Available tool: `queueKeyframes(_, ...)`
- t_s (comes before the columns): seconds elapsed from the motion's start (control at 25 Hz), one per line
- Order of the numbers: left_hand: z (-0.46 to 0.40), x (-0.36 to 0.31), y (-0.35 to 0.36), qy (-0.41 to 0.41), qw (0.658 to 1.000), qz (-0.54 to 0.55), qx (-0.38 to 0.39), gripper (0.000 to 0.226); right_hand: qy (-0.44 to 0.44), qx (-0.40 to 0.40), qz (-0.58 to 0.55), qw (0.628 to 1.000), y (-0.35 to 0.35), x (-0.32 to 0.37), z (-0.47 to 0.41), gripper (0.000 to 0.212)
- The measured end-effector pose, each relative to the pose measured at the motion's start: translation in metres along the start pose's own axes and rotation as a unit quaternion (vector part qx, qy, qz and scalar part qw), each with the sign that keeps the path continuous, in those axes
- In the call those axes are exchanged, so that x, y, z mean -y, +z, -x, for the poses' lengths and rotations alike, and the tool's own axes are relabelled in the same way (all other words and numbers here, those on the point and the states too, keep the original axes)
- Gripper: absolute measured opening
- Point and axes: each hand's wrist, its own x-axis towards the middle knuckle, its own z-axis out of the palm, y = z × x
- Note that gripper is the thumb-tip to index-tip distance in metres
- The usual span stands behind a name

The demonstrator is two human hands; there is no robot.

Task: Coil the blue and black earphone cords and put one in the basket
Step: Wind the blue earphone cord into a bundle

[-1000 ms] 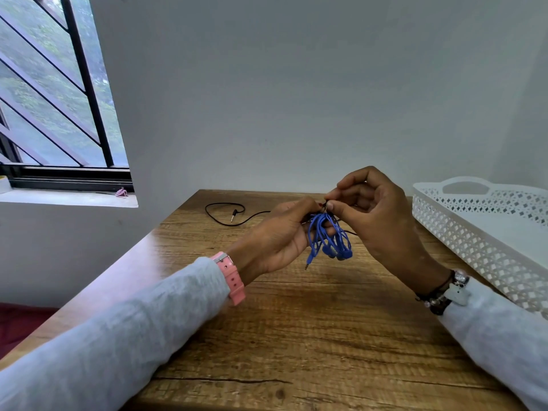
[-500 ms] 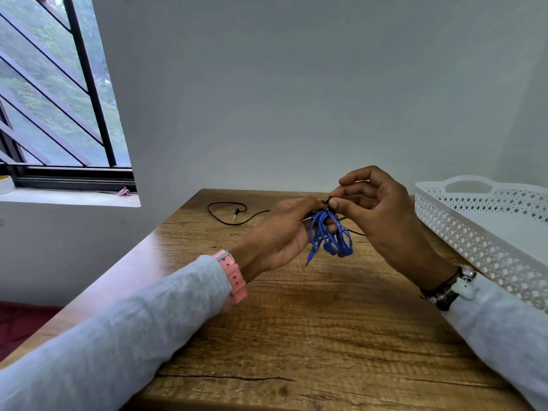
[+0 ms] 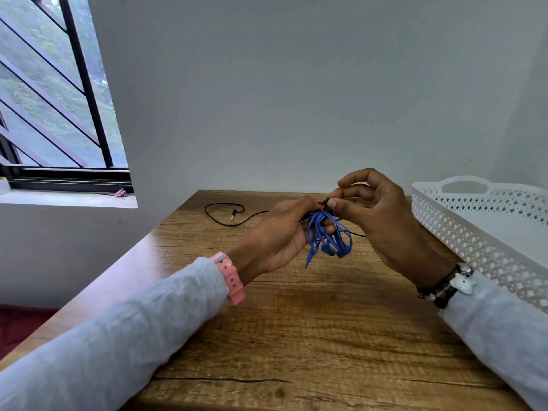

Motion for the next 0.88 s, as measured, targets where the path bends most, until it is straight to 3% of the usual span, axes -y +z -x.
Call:
queueKeyframes(0.44, 0.0029, -0.0008, 0.0010, -0.010, 1.000, -0.008, -0.013, 0.018, -0.103, 0.006, 0.141, 0.985, 0.0049, 0.0058, 0.0076, 0.030)
queueKeyframes(0.88, 0.0016, 0.0000, 0.0021, -0.009, 1.000, 0.000, 0.002, 0.019, -0.122, 0.006, 0.143, 0.982, 0.0049, 0.0059, 0.0082, 0.029)
